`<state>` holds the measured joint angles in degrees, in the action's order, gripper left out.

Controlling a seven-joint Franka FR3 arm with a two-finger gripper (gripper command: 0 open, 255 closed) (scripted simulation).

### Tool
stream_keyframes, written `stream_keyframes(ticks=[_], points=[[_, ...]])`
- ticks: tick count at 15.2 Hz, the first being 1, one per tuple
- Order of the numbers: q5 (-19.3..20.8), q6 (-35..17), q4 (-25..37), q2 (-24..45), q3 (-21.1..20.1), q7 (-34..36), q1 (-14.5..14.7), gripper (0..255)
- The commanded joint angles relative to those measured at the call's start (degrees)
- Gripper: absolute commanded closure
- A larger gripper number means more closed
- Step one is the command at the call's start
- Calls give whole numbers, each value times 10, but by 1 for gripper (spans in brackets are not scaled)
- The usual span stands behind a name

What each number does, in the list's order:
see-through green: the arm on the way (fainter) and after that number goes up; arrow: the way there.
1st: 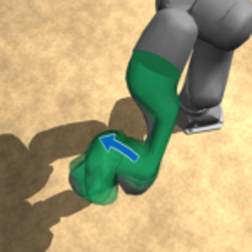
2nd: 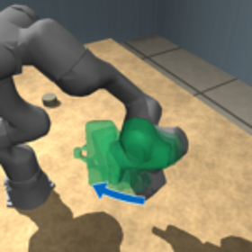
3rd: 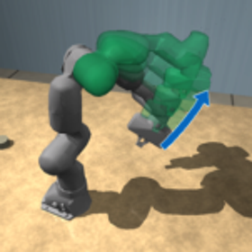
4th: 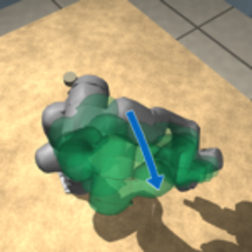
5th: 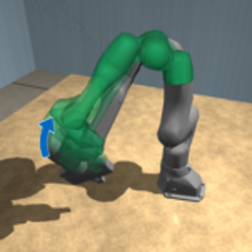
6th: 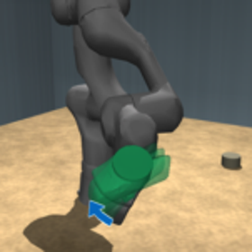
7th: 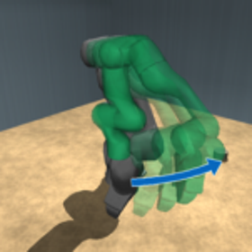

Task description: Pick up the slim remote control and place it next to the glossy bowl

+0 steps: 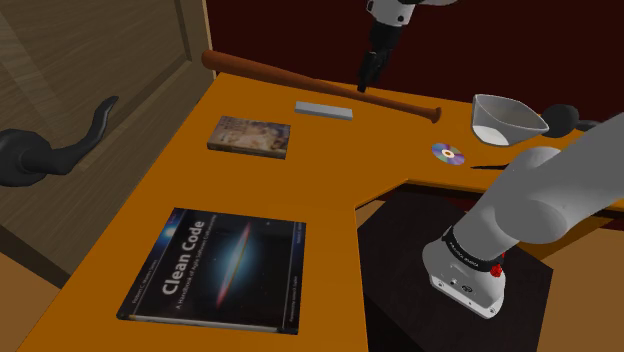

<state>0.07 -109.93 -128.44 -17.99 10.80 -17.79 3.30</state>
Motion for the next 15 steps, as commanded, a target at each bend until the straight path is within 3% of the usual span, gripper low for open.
stream_keyframes(ticks=[1, 8, 15], points=[[-2, -28, 13, 41, 9, -36, 4, 0], [-25, -94, 97, 195, 22, -150, 12, 0], [-48, -126, 202, 334, 12, -239, 5, 0]])
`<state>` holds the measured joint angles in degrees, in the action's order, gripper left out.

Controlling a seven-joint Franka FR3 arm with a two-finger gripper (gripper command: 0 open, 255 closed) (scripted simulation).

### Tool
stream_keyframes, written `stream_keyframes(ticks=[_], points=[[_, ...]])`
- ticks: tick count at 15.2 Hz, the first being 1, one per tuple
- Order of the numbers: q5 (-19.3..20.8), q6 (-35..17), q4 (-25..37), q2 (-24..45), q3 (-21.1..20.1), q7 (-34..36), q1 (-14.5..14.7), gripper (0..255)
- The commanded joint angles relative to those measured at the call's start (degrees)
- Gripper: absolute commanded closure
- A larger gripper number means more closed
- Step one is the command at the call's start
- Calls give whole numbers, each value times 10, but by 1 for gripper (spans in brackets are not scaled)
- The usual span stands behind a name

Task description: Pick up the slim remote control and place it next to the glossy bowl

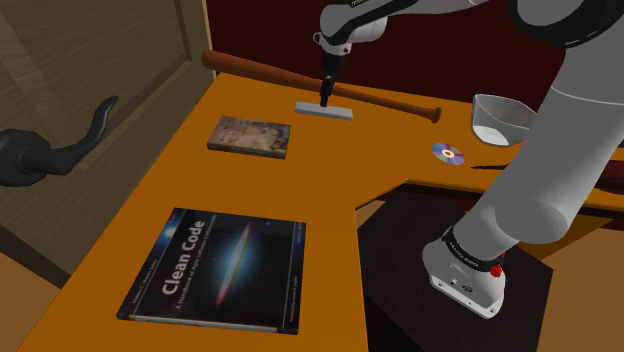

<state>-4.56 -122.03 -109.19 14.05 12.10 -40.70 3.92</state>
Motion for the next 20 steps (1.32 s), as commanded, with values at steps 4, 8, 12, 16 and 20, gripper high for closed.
stream_keyframes(ticks=[4, 8, 12, 16, 20], points=[[-6, -31, -3, 28, -3, -13, -2, 0], [-11, -55, -13, 42, -5, -16, -3, 0], [-11, -55, -13, 42, -5, -16, -3, 0], [-11, -55, -13, 42, -5, -16, -3, 255], [-11, -55, -13, 42, -5, -16, -3, 255]])
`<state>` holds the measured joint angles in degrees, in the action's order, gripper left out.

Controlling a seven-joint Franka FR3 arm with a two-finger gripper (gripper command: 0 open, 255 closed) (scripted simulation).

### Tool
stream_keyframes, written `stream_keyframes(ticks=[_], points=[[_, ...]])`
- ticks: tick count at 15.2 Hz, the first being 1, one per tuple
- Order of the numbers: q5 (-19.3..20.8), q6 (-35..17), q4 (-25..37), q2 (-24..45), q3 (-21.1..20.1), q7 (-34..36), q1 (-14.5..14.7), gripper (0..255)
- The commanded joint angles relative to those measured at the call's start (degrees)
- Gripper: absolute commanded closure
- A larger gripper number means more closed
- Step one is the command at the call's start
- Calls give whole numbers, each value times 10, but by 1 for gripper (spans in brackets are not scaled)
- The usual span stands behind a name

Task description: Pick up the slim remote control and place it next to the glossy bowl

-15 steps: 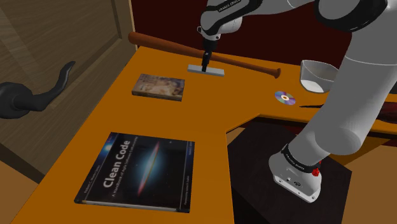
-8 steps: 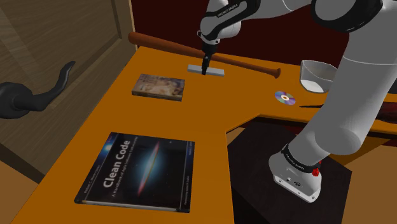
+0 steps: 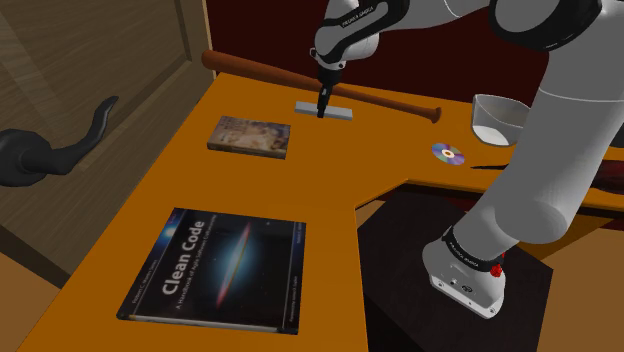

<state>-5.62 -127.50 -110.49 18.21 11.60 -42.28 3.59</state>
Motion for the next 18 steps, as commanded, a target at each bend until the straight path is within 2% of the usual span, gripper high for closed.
stream_keyframes(ticks=[1, 5, 18], points=[[0, 0, 0, 0, 0, 0, 0, 255], [0, 0, 0, 0, 0, 0, 0, 255], [14, 87, 41, -46, 5, 10, 3, 255]])
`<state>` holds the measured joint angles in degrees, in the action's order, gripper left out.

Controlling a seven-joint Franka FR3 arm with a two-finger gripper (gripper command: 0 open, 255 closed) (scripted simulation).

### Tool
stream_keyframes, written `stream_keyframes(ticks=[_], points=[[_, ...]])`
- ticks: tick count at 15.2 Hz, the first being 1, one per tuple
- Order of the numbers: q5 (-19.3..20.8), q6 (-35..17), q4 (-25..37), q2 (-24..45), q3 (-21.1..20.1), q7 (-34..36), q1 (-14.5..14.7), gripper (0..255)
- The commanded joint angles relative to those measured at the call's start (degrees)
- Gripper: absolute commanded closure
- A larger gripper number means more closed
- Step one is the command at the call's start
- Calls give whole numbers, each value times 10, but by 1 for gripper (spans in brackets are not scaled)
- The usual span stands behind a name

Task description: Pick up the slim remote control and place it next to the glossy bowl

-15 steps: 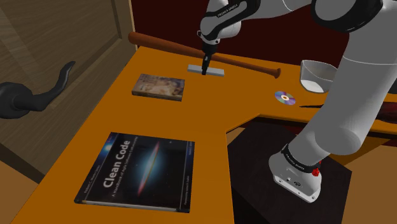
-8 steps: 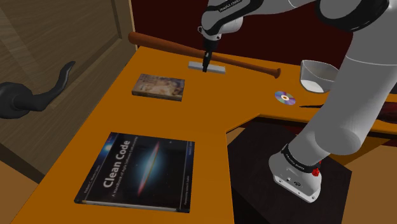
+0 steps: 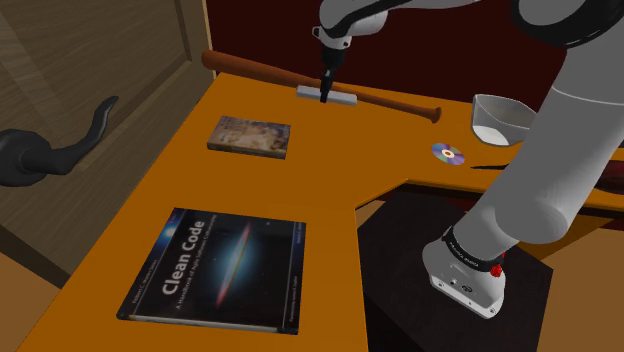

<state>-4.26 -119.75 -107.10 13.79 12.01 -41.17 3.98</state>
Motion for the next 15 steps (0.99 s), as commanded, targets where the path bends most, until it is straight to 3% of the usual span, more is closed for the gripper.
stream_keyframes(ticks=[1, 15], points=[[1, 16, 12, -5, 1, 0, -1, 255], [10, 116, 84, -33, 3, 7, 0, 255]])
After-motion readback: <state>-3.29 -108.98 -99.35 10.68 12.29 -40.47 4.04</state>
